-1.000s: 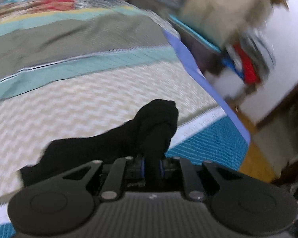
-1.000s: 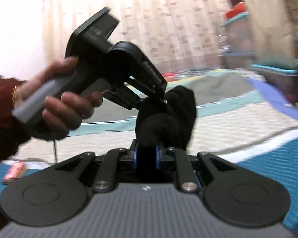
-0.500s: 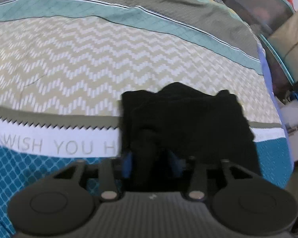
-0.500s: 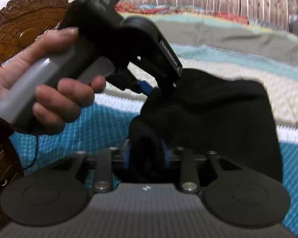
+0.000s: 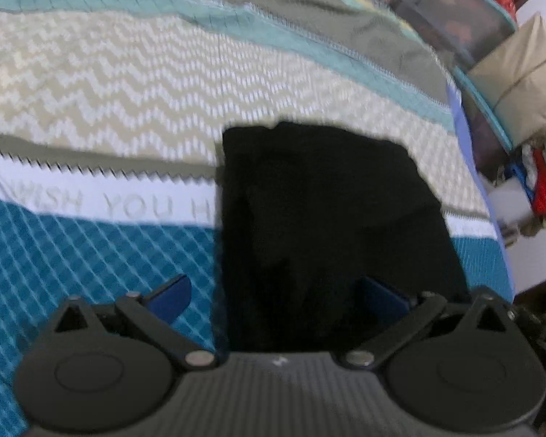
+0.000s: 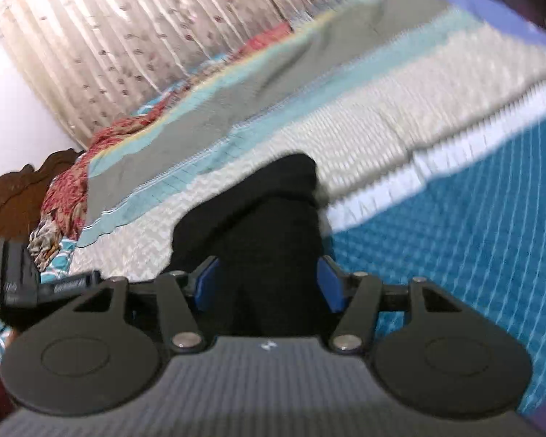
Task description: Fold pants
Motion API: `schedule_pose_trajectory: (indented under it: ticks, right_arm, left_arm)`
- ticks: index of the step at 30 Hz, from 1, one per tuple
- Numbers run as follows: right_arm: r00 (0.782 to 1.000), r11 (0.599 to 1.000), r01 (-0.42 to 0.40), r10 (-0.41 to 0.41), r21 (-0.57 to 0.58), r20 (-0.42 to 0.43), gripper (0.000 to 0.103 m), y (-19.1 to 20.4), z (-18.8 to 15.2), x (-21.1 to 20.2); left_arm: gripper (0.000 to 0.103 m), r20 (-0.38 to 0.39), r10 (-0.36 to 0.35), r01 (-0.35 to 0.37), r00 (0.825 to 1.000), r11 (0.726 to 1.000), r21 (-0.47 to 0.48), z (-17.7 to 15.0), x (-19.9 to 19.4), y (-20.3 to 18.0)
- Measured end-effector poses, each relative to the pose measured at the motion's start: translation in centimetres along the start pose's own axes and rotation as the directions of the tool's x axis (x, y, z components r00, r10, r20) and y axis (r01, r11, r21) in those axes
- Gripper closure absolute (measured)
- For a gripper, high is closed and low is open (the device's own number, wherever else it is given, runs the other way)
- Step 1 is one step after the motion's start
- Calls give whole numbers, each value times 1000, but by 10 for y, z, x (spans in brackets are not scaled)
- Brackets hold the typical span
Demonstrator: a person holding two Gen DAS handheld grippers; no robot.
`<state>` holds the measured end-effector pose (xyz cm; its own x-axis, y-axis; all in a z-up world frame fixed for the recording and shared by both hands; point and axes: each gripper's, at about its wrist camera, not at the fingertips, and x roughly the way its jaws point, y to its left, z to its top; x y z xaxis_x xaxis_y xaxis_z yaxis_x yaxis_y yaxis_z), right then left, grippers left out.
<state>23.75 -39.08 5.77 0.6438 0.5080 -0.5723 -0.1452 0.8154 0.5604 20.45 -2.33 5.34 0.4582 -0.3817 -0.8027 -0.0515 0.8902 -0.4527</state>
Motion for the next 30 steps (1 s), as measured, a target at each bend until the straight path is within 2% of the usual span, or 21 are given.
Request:
schedule_pose_trajectory:
  ticks: [2,4,6,9,11,12,13,15,16,17,20,22,24,27,30]
  right_arm:
    - [999,1000,-27,27,4,-25,37,4,-12,2]
    - [996,997,-81,82,16,-41,15,1,-4,11]
    - [986,989,-140,143,43,-81,7,-4,6,19]
    - [966,978,-188,200,90,-164,3,-13,15,46]
    - [952,967,-185,220,174,-211,3,-26,10,67]
    - [940,956,-197,247,215,-236,4,-29,7,75]
    - [937,956,-205,254,208,-240,26,-24,6,79]
    - [940,971,-182,219,158,-263,40,-6,12,77]
    - [931,962,-223,257,154,-257,45,3,18,72]
    - [924,953,-265,294,146,-243,46,11,25,69]
    - [931,939,-344,343,17,-125,47,50,59,57]
    - [929,927,-370,368,-55,-46,47,73,83,59]
    - [931,926,-361,365,-112,12,46,89,101,71]
    - [941,935,-331,337,-131,28,46,98,113,108]
    - [968,964,-251,250,-82,-25,46,85,108,151]
  left_arm:
    - [0,-41,-15,14,999,1000,-21,-2,13,3]
    - [0,-73,-56,51,996,997,-66,0,22,10]
    - [0,-82,-90,81,992,991,-111,2,28,17]
    - [0,-68,-129,122,989,987,-101,5,37,15]
    - [9,-52,-138,134,989,988,-74,5,42,12]
    - [28,-47,-144,142,988,988,-57,6,41,9]
    - [44,-44,-143,141,989,989,-46,8,39,5]
    - [60,-20,-136,136,991,991,-12,17,28,-4]
    - [63,-4,-145,145,989,989,-2,24,22,-7]
    - [63,21,-162,162,987,987,9,33,14,-11]
    - [63,167,-161,146,973,985,96,69,-14,-25]
    - [62,240,-153,121,959,982,143,94,-26,-30]
    - [62,296,-116,67,948,983,170,121,-26,-31]
    - [61,312,-34,-21,950,985,170,154,0,-25]
    - [61,246,69,-106,967,984,142,171,48,-12]
